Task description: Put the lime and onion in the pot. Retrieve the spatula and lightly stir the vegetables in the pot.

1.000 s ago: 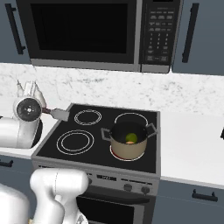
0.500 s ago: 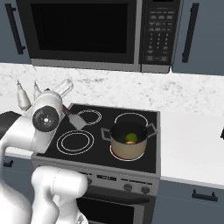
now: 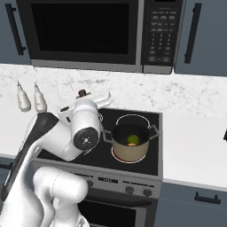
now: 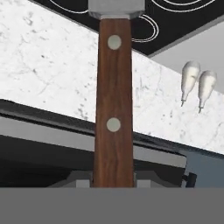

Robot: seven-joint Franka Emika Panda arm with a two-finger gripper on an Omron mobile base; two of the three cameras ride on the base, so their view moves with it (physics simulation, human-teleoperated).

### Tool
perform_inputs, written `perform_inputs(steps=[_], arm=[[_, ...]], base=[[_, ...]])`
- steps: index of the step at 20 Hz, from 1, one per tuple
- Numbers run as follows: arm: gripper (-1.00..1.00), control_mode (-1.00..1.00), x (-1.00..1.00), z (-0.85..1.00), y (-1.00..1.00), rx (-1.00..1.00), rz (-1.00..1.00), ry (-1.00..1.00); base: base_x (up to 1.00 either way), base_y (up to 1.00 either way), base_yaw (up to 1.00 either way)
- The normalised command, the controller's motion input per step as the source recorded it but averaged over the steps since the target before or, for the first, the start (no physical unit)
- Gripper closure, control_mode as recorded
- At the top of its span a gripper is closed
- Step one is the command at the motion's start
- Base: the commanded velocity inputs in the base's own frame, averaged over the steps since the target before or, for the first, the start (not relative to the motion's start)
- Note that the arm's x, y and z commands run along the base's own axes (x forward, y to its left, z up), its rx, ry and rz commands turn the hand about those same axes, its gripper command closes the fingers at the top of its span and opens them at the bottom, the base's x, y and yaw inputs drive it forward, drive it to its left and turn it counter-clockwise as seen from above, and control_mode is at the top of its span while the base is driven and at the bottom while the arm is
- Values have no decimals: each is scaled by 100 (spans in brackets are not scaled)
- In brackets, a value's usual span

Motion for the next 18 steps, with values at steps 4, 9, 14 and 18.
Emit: perform_inputs(steps=[4,9,14,18], arm=[[100,-100,56,0,-67,32,-3,-2],[100,-100,60,-7,-57,20,-14,2],[100,-100,41,-28,-54,9,-24,8],[100,-100,9,-58,-44,7,-24,6]], base=[[0,0,0],[0,0,0],[0,0,0],[0,0,0]])
